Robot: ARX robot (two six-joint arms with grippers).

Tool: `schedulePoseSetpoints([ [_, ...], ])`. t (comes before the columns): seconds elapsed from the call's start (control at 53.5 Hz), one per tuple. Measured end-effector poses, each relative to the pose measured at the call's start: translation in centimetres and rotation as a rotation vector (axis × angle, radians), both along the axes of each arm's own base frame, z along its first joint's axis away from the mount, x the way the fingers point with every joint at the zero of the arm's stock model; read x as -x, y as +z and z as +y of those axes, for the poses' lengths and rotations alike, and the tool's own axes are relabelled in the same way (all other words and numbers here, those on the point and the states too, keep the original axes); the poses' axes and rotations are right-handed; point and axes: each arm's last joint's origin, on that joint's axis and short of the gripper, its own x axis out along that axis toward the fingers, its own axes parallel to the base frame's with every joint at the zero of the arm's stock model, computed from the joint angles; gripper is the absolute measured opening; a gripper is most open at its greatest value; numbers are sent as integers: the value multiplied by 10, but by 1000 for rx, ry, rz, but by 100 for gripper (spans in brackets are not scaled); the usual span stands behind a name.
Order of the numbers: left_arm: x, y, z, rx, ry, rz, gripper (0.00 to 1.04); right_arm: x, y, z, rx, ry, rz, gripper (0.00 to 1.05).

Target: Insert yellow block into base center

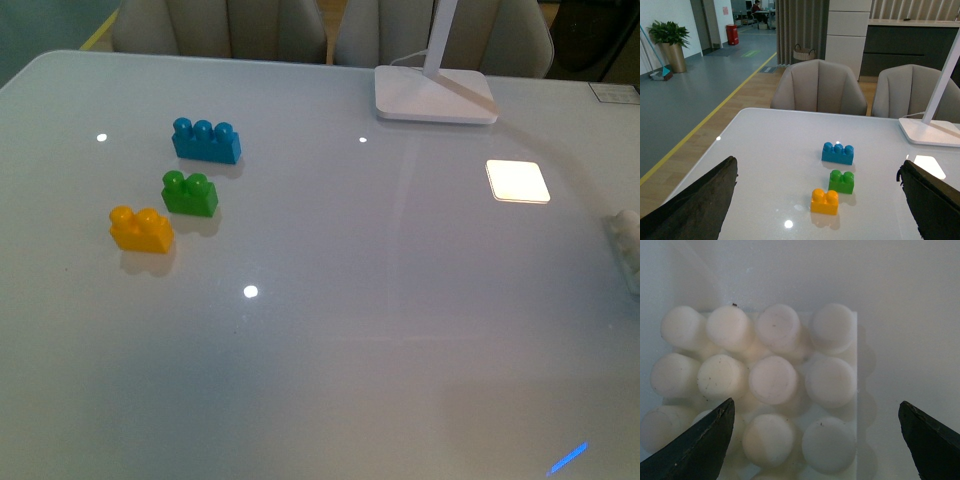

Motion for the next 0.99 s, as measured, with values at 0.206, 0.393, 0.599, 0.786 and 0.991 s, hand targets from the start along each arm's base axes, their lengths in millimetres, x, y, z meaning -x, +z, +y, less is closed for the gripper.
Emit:
schedulePoseSetpoints([
  [0.206,0,0,0,0,0,0,97,6,-11,14,-6,19,2,96],
  [0.393,0,0,0,0,0,0,97,11,-13,32,-10,51,11,68],
  [0.599,0,0,0,0,0,0,97,18,-9,54,-1,91,12,44],
  [0.786,0,0,0,0,0,0,97,23,-12,90,2,166,29,21],
  [0.991,0,0,0,0,0,0,97,19,-8,147,34,251,54,7],
])
